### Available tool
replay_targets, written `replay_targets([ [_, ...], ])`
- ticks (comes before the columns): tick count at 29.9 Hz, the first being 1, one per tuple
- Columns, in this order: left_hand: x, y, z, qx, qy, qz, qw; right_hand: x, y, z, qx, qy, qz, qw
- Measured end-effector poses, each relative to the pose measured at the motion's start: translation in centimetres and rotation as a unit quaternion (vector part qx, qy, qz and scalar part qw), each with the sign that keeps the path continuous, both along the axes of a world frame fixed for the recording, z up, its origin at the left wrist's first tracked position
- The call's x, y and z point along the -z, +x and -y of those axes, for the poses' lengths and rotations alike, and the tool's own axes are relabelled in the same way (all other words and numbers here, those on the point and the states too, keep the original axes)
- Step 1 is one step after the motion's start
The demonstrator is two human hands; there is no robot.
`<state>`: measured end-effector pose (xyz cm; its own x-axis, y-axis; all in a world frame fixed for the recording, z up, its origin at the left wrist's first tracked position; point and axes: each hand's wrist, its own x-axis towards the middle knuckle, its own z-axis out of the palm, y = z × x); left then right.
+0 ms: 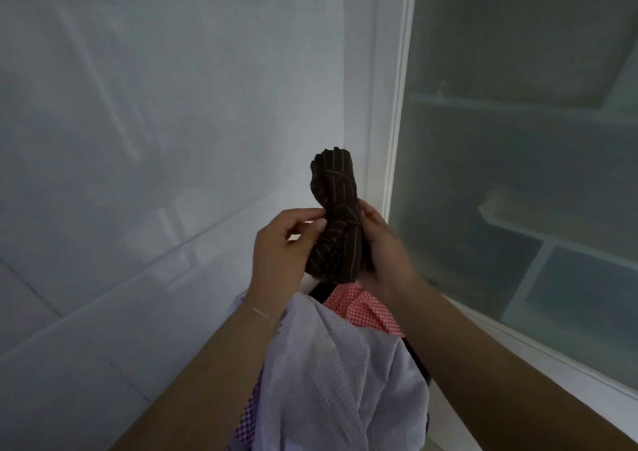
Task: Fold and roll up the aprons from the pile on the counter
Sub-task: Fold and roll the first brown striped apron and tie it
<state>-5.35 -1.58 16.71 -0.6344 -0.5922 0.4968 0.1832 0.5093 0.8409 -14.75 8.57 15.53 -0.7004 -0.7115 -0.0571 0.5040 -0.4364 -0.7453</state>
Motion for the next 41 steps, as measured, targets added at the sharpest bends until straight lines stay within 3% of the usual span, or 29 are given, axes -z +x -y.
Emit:
replay_targets([
  [3, -1.5, -1.3, 0.6, -0.019, -0.024, -0.002, 1.000, -1.1, -1.7, 1.0, 0.032, 0.013, -0.044, 0.998],
  [7, -3.3, -3.6, 0.4, -0.036, -0.128, -0.009, 0.991, -2.4, -3.8, 1.1, -0.081, -0.048, -0.021, 0.995],
  [12, -5.1, -7.1, -0.4, -0.127, -0.305, -0.005, 0.944, -4.2, -6.7, 0.5, -0.130, -0.104, -0.042, 0.985],
  [16, -5.5, -9.8, -0.9, -0.174, -0.374, -0.008, 0.911, -4.8, -9.3, 0.4, -0.104, -0.102, -0.036, 0.989],
  [18, -5.6, -11.0, -1.1, -0.181, -0.383, -0.027, 0.905, -5.1, -10.2, 0.3, -0.102, -0.115, -0.035, 0.987],
  [23, -6.6, -13.1, -0.3, -0.148, -0.292, -0.081, 0.942, -5.7, -12.6, 0.1, -0.109, -0.096, -0.082, 0.986],
  [25, -7.1, -13.5, 0.1, -0.143, -0.294, -0.074, 0.942, -5.7, -13.6, 0.2, -0.110, -0.077, -0.110, 0.985],
  [30, -8.3, -14.4, 0.8, -0.215, -0.464, 0.001, 0.859, -7.0, -15.5, 0.8, -0.041, 0.010, -0.235, 0.971],
  [33, -9.3, -15.1, 2.0, -0.200, -0.521, 0.001, 0.830, -7.9, -15.9, 1.4, 0.015, 0.052, -0.311, 0.949],
  [35, -9.9, -15.5, 2.8, -0.159, -0.523, -0.005, 0.837, -8.6, -16.1, 1.6, 0.044, 0.068, -0.357, 0.931],
  [39, -12.6, -16.7, 3.6, -0.088, -0.395, -0.031, 0.914, -11.4, -16.6, 2.4, 0.055, 0.070, -0.407, 0.909],
  [41, -14.4, -17.4, 3.9, -0.098, -0.361, -0.048, 0.926, -13.3, -16.8, 3.1, 0.059, 0.053, -0.418, 0.905],
])
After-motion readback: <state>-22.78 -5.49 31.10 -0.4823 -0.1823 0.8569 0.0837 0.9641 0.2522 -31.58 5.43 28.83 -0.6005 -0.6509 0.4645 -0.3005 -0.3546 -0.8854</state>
